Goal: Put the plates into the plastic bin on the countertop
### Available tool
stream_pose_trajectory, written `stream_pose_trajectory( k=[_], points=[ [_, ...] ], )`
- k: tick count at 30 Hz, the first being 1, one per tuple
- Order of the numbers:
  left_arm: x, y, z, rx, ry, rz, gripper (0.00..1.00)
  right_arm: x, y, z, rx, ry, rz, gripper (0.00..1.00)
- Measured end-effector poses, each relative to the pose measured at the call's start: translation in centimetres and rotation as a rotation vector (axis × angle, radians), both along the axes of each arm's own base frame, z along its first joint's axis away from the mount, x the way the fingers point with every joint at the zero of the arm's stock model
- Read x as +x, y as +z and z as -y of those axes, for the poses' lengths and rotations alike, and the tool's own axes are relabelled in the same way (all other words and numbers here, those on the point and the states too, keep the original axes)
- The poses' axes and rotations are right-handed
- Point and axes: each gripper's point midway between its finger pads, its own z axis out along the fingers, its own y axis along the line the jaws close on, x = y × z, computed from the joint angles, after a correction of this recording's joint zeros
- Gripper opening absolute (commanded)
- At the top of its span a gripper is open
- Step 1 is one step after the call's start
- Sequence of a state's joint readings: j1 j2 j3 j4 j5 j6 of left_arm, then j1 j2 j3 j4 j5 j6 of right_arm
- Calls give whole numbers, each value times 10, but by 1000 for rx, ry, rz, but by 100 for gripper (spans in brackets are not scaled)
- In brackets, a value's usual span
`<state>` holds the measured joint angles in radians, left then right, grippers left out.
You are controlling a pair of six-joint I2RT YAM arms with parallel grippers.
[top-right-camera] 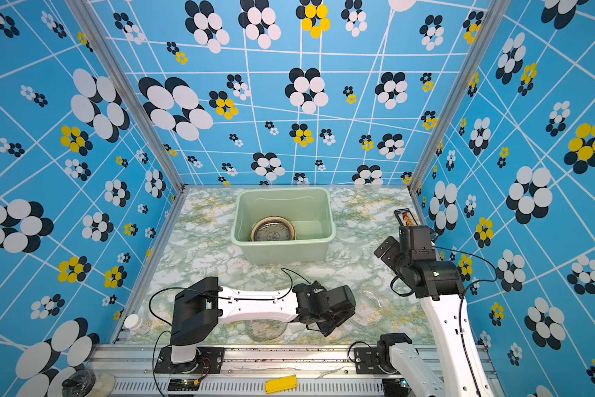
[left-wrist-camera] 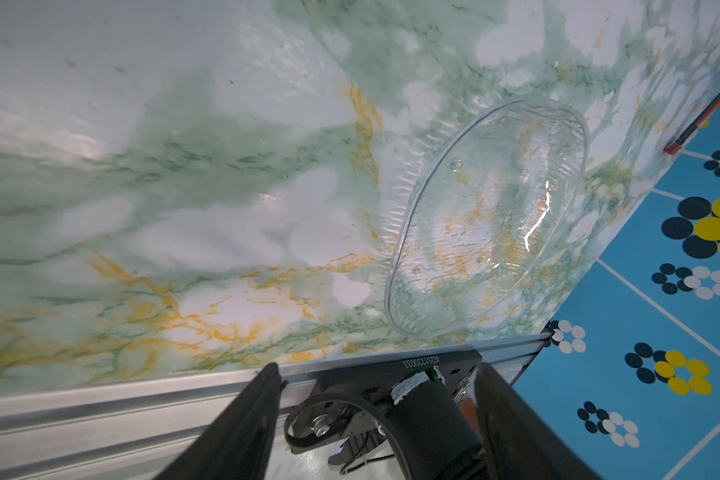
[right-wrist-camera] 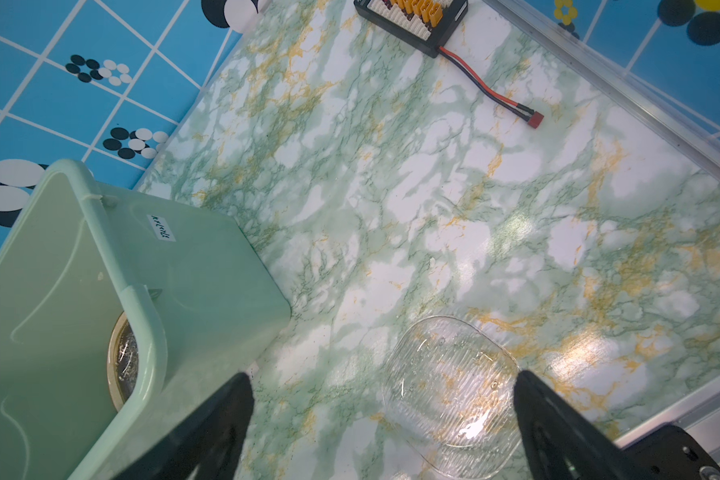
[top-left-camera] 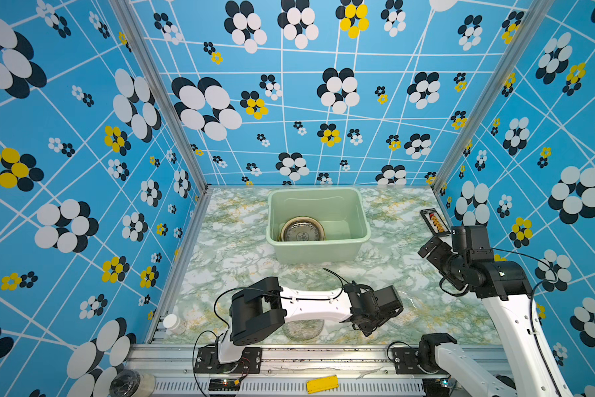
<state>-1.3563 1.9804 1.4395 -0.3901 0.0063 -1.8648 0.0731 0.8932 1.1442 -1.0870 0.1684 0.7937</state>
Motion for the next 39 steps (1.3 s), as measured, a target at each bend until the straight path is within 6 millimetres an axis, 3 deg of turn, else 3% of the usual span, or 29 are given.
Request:
stream_pose_trajectory(
  k=[4,11,26,35,39],
  points=[
    [2,-5,13,4,-12,-1,68,1,-1,-1,2,2,0,99],
    [4,-7,28,1,-31,1,50,5,1,-2,9,4,17,99],
    [13,-29,29,98,-62,-3,37,7,-1,-1,9,3,22,99],
    [14,-31,28,132,-89,2,17,6,0,-2,17,6,37,99],
    [13,-30,27,142,-98,4,13,5,1,-2,20,3,49,99]
  ],
)
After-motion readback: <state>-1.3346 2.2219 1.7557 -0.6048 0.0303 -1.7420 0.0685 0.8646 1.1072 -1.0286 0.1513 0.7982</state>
